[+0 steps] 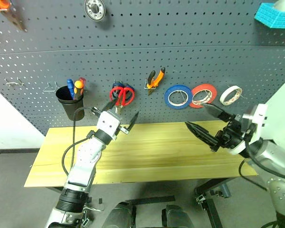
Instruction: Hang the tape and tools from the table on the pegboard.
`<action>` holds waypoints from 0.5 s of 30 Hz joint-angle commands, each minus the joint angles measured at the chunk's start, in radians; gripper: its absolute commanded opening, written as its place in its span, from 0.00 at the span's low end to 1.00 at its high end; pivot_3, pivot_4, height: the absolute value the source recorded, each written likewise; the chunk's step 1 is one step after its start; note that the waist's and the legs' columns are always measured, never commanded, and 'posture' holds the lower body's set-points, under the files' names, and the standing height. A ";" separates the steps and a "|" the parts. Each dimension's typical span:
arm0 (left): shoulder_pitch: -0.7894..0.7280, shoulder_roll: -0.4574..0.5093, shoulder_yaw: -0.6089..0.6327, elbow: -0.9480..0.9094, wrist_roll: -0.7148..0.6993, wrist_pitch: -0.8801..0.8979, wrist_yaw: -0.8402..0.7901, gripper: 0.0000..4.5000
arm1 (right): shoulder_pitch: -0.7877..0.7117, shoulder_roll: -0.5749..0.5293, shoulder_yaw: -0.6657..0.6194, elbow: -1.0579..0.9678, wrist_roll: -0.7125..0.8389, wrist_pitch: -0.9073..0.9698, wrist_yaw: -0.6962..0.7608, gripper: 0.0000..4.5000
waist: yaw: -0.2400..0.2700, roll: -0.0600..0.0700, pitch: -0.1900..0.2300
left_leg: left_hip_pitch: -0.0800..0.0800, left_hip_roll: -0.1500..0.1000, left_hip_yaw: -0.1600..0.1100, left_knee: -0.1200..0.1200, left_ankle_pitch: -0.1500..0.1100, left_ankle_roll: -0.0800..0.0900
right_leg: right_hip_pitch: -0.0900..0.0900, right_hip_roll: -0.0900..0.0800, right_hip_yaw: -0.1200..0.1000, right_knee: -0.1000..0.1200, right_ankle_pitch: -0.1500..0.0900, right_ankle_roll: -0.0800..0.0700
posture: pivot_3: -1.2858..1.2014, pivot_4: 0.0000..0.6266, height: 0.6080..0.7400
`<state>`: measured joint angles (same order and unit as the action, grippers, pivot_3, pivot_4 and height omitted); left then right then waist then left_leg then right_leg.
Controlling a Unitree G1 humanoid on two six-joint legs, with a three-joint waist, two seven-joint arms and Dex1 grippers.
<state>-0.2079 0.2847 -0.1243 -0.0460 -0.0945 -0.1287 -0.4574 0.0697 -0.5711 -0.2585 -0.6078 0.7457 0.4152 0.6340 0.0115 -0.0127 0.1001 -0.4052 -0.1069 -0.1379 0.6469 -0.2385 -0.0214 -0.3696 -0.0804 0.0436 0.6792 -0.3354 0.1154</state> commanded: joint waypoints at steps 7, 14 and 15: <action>0.098 0.063 -0.018 0.153 -0.051 0.060 -0.191 1.00 | 0.243 0.250 0.161 -0.002 -0.227 -0.195 -0.139 1.00 | -0.006 0.011 -0.022 | 0.000 0.000 0.000 -0.002 0.000 0.000 | -0.004 0.000 0.002 0.000 0.000 0.000 | 0.50 0.00 0.84; 0.216 0.093 0.040 0.184 -0.078 0.109 -0.188 1.00 | 0.396 0.401 0.182 0.209 -0.438 -0.443 -0.239 1.00 | 0.000 0.011 -0.032 | 0.012 0.000 0.000 -0.003 -0.002 -0.002 | 0.006 -0.001 0.003 0.000 -0.003 -0.004 | 0.50 0.00 0.84; 0.238 0.095 0.050 0.186 -0.080 0.110 -0.183 1.00 | 0.407 0.421 0.186 0.241 -0.462 -0.483 -0.252 1.00 | -0.001 0.011 -0.032 | 0.014 0.000 0.000 -0.004 -0.003 -0.002 | 0.008 -0.001 0.004 -0.001 -0.003 -0.004 | 0.49 0.00 0.84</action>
<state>0.0269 0.3744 -0.1090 0.1570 -0.1501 -0.0209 -0.6470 0.4820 -0.1751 -0.0821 -0.3830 0.3304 0.0209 0.4066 0.0103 -0.0013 0.0677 -0.3911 -0.1063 -0.1379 0.6430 -0.2415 -0.0240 -0.3619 -0.0816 0.0478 0.6785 -0.3398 0.1093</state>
